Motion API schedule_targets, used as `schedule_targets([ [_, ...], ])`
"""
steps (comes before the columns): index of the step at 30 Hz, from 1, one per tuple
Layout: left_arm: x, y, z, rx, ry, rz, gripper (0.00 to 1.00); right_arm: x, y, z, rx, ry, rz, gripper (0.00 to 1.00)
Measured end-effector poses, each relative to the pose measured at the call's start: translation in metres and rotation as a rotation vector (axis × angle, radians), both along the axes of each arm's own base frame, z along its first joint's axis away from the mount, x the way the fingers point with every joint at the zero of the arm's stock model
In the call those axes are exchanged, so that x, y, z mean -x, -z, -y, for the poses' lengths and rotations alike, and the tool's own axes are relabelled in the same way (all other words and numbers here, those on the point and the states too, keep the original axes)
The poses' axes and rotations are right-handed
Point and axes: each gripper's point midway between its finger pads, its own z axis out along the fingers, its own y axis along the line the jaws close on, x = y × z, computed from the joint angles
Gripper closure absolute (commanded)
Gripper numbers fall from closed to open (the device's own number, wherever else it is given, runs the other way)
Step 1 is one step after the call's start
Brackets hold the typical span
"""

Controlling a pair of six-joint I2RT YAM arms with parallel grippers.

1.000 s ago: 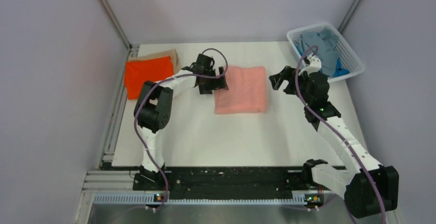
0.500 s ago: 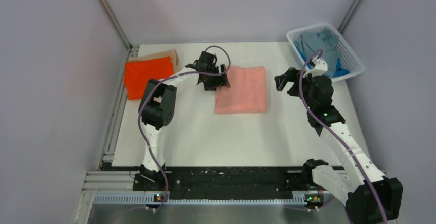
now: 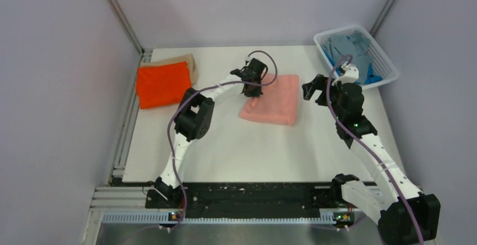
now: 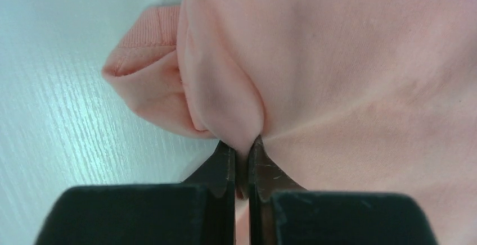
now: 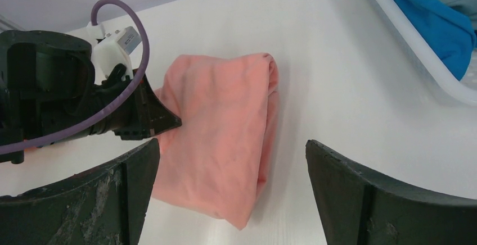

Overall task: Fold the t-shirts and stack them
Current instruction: Put the neatly folded tshirt into the corner of the board with the left arm

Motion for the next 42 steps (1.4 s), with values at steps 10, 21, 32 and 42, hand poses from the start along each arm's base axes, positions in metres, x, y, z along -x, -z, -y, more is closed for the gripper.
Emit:
schedule_targets([
  [10, -0.005, -0.015, -0.053, -0.287, -0.035, 0.11, 1.0, 0.004, 0.012, 0.011, 0.037, 0.046, -0.03, 0.01],
  [21, -0.047, -0.144, -0.193, -0.586, -0.083, 0.369, 1.0, 0.004, 0.009, 0.017, 0.052, 0.074, -0.02, 0.01],
  [32, -0.061, -0.178, -0.295, -0.783, -0.175, 0.369, 1.0, 0.003, 0.012, 0.019, 0.071, 0.076, -0.024, 0.01],
  [42, -0.063, -0.19, -0.334, -0.778, -0.242, 0.355, 1.0, -0.001, 0.024, 0.018, 0.083, 0.077, -0.061, 0.01],
])
